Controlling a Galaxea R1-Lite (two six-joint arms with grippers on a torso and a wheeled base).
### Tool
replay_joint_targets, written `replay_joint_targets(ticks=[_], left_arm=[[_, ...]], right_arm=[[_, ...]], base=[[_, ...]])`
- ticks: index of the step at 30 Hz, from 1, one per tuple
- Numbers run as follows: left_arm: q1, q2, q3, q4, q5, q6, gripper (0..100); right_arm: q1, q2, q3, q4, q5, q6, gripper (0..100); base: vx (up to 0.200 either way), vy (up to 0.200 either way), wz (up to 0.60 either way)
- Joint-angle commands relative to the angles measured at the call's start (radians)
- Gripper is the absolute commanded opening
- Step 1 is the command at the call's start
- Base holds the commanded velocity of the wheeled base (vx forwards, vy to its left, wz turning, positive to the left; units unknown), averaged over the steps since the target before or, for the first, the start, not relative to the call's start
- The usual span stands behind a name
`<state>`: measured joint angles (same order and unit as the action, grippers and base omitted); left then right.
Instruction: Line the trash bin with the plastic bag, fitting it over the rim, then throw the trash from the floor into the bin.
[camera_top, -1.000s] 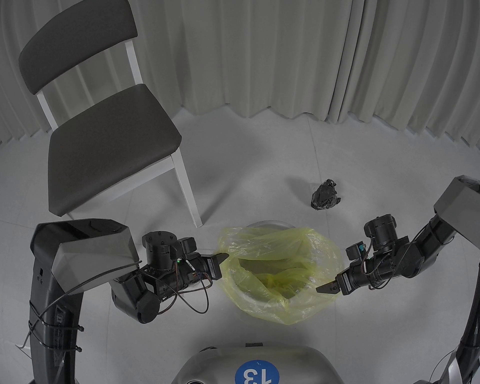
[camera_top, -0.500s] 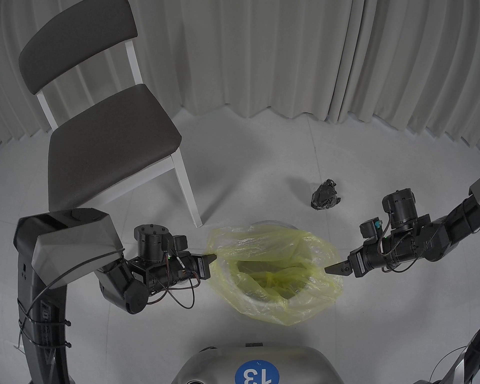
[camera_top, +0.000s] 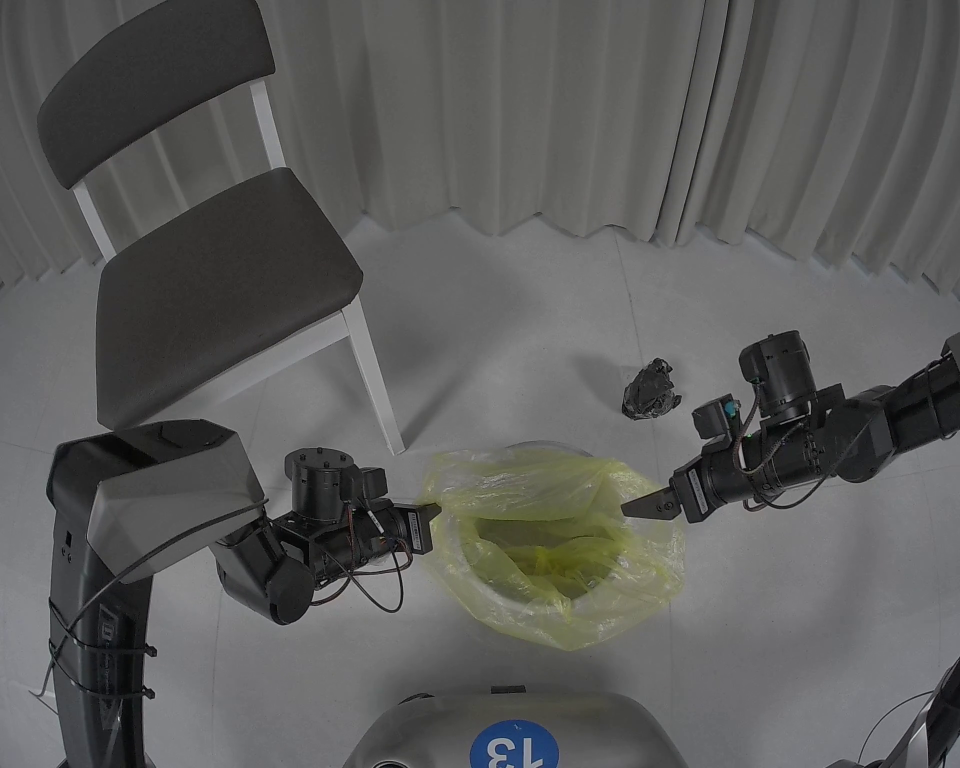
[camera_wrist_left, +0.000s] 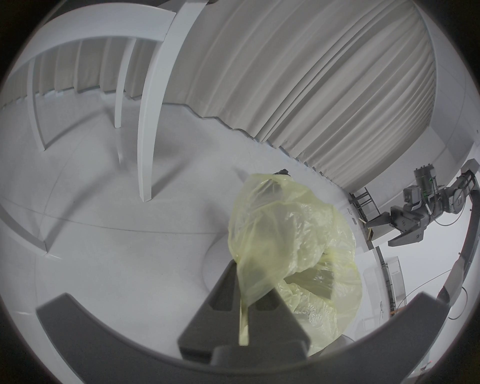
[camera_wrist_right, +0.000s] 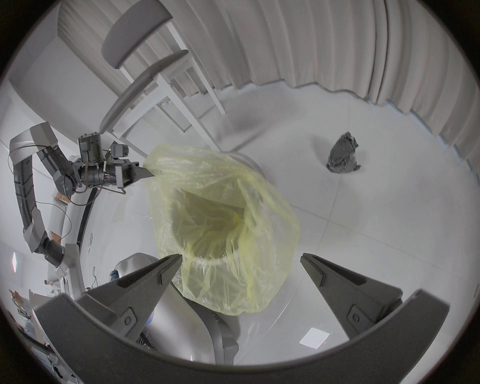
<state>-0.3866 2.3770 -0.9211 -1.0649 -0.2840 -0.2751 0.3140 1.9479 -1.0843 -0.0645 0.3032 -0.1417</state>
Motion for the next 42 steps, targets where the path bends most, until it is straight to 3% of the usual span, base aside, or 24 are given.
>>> replay_joint_targets(ticks=[1, 10, 20, 21, 36, 42], left_arm=[[0.002, 0.024, -0.022, 0.003, 0.000, 0.001, 0], [0.008, 0.030, -0.033, 0.014, 0.002, 0.002, 0], [0.014, 0.039, -0.028, 0.014, 0.002, 0.042, 0], [0.014, 0.039, -0.028, 0.014, 0.002, 0.042, 100], [0.078, -0.042, -0.009, 0.037, -0.006, 0.043, 100], [0.106, -0.056, -0.001, 0.157, -0.017, 0.149, 100]], right_arm=[[0.040, 0.039, -0.071, 0.022, -0.010, -0.002, 100], [0.077, 0.085, -0.238, 0.213, -0.139, -0.006, 100], [0.074, 0.100, -0.233, 0.221, -0.145, -0.004, 100], [0.074, 0.100, -0.233, 0.221, -0.145, -0.004, 100], [0.060, 0.063, -0.233, 0.222, -0.147, -0.004, 100], [0.056, 0.052, -0.215, 0.222, -0.147, -0.006, 100]], base=[[0.000, 0.000, 0.00], [0.000, 0.000, 0.00], [0.000, 0.000, 0.00], [0.000, 0.000, 0.00], [0.000, 0.000, 0.00], [0.000, 0.000, 0.00]])
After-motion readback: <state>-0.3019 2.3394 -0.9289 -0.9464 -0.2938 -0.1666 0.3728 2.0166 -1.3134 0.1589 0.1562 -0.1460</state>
